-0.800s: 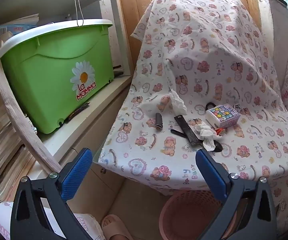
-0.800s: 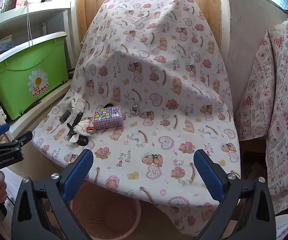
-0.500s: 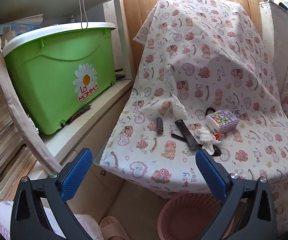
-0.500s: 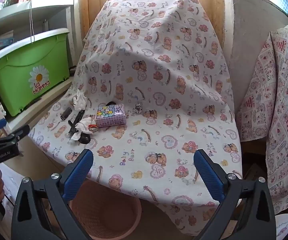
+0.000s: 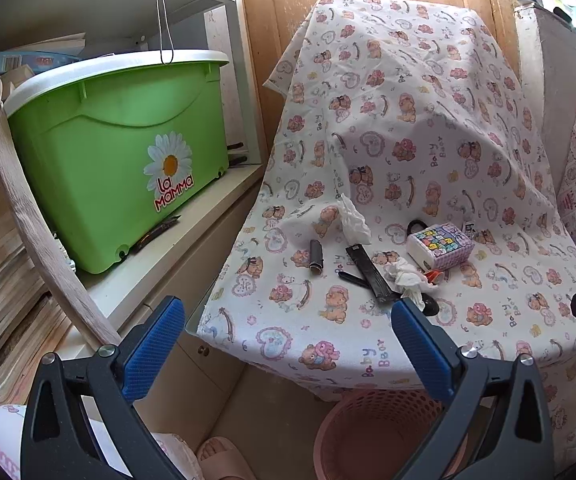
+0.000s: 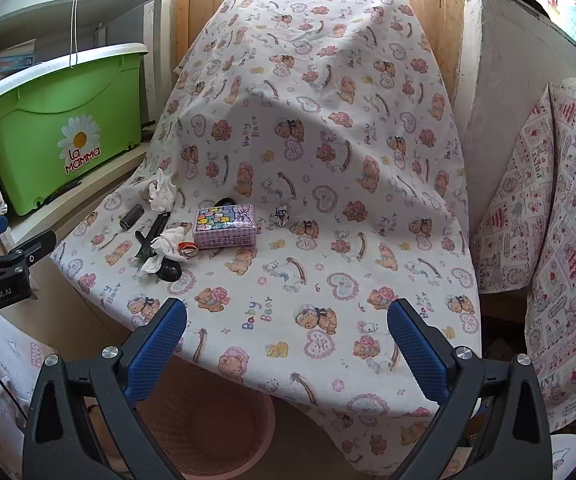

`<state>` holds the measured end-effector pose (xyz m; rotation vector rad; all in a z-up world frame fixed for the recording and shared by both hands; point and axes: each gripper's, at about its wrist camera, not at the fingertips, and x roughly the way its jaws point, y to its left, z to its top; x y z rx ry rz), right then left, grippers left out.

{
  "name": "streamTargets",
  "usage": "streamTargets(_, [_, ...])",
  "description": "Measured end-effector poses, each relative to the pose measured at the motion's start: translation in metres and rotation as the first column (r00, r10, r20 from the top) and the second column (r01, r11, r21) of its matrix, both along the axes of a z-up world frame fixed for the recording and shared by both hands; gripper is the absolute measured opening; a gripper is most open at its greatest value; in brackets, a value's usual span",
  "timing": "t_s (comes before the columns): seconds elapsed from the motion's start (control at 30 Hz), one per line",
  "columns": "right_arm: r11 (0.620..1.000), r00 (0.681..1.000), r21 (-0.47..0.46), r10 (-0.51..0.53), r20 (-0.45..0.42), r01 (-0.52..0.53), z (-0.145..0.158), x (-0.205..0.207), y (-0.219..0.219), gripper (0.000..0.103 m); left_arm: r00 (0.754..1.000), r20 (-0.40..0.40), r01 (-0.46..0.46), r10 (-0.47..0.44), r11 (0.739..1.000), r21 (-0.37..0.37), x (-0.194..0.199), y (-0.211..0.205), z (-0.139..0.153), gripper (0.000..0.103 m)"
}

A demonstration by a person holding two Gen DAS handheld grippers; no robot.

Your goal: Collect trash

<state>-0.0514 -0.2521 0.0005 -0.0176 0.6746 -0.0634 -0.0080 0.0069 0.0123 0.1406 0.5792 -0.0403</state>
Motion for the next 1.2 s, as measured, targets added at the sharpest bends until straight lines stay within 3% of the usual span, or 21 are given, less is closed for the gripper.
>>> streamTargets(1.2, [0.999,1.000,0.038,-0.014,-0.019,0.015,-0.0029,0.0048,-0.0061,0.102,0.997,0.017,-0.073,0.072,0.997,0.006,0.0016,0.0074,0.0012,0.102])
